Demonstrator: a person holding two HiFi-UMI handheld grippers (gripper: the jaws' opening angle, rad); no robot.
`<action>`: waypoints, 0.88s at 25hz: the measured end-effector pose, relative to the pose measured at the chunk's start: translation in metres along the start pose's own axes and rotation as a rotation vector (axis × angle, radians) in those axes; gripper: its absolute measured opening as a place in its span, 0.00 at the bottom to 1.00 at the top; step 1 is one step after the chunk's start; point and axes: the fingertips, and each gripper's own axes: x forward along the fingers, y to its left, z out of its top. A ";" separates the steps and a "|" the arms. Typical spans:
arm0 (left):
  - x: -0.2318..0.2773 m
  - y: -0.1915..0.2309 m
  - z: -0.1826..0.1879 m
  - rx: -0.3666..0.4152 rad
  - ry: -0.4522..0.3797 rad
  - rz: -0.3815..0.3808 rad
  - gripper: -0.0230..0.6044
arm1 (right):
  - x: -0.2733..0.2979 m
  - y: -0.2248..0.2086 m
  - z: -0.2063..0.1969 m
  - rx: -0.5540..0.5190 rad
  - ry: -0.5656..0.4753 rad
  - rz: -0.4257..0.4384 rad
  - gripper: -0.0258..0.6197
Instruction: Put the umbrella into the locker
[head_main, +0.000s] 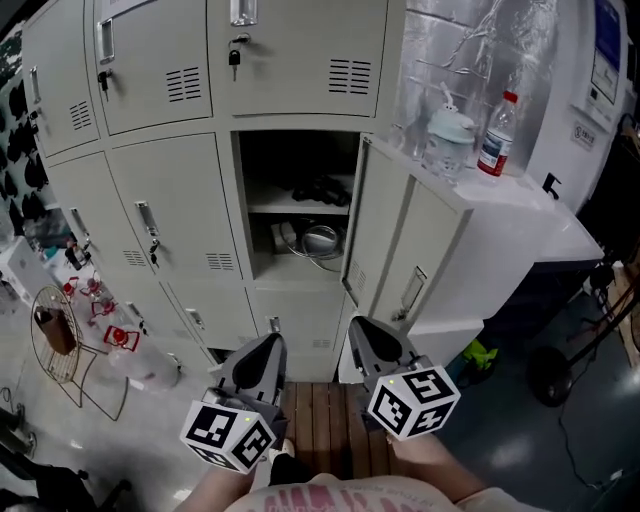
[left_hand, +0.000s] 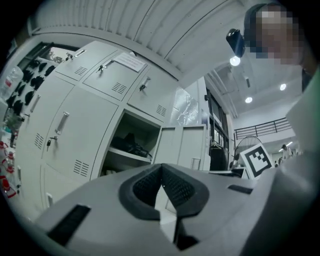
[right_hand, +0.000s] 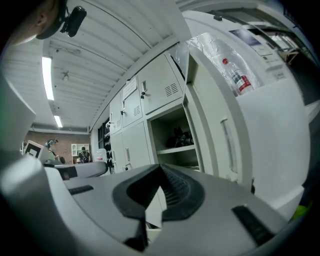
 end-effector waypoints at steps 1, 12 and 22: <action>-0.004 -0.005 -0.004 -0.006 -0.001 0.008 0.04 | -0.008 -0.001 -0.004 -0.002 0.012 0.000 0.04; -0.046 -0.048 -0.033 -0.030 0.030 0.042 0.04 | -0.071 0.001 -0.028 -0.143 0.049 -0.011 0.04; -0.064 -0.065 -0.029 -0.005 0.014 0.082 0.04 | -0.088 0.010 -0.032 -0.155 0.040 0.048 0.04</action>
